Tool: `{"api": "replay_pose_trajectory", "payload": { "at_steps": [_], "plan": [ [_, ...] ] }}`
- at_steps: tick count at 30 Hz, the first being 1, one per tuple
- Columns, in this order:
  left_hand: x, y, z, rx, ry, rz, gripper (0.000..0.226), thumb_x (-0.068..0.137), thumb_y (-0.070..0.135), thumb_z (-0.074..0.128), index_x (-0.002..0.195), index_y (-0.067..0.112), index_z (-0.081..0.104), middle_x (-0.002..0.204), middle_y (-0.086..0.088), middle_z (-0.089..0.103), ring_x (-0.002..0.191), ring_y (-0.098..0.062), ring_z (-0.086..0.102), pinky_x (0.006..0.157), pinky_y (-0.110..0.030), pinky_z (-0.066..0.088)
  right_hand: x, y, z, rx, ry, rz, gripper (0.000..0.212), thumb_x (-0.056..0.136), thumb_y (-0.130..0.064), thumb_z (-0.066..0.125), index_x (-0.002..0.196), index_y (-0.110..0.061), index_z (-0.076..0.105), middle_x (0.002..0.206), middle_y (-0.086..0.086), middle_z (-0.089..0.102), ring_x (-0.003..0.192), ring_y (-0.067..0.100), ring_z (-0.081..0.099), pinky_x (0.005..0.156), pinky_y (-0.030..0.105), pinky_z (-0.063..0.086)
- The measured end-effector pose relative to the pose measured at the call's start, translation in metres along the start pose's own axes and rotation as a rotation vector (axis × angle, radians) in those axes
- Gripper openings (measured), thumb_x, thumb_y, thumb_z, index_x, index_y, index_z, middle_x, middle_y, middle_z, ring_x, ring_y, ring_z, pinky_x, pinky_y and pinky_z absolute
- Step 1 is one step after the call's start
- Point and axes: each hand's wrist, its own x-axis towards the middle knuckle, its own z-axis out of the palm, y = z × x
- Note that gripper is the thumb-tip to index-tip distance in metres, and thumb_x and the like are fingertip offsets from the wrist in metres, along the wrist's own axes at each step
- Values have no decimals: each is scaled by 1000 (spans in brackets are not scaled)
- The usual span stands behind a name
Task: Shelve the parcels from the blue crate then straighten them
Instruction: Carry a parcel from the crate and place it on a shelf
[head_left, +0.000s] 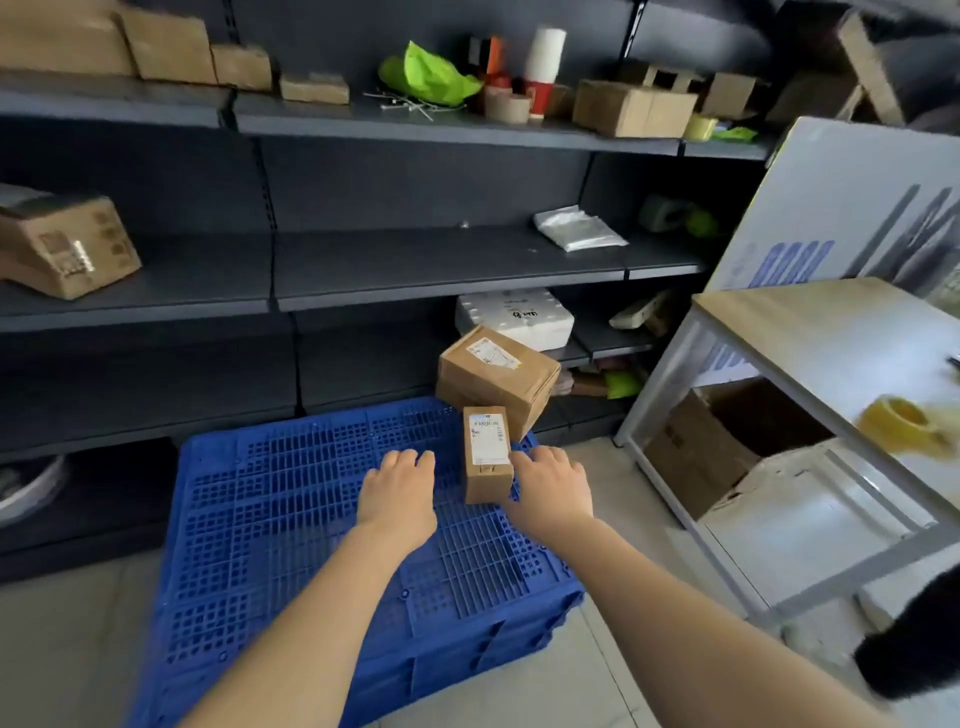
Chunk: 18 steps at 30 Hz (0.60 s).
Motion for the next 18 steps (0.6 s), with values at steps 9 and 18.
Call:
{"api": "replay_pose_trajectory", "payload": {
  "at_steps": [9,18],
  "plan": [
    [106,30,56,-45,-166,-34,62,90,18,57,145,15,30,142,-4,40,133,-25,33,103,-39,35,109,52,58,52,-168,8,54,90,-43,56,137,-20,42,137,8,46,129,29,39,103,42,35],
    [197,48,130,-189,-293,-176,59,96,20,50,149,12,24,148,-6,36,136,-25,31,106,-37,35,207,90,136,87,-329,-47,55,93,-41,51,141,-19,37,139,8,45,132,28,37,108,43,34]
  ]
}}
